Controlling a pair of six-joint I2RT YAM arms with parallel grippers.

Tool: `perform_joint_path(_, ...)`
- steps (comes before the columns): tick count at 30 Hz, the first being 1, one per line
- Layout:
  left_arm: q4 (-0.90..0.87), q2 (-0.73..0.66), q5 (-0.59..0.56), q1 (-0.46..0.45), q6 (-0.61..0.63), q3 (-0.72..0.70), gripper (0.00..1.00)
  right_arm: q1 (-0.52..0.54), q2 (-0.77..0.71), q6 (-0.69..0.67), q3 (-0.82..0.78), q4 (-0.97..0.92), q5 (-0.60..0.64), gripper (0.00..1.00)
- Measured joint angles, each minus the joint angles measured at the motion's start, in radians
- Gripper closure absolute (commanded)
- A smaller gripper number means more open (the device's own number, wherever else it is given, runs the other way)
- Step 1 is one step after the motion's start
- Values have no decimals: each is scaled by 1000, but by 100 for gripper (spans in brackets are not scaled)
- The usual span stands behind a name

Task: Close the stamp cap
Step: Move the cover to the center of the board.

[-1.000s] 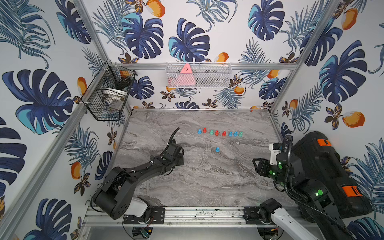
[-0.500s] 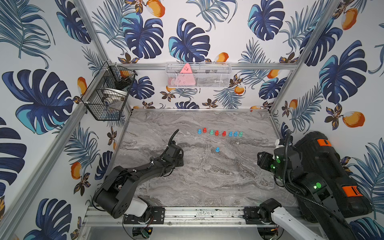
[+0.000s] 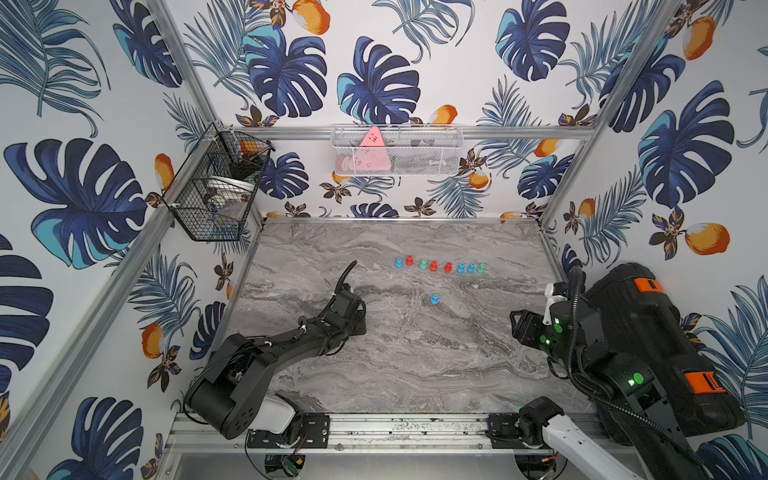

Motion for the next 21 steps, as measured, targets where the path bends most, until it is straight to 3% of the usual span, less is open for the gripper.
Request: perform_joint_path(21,6,78,-12,0,18,86,50,0,-41,-6,-12,11,-32,38)
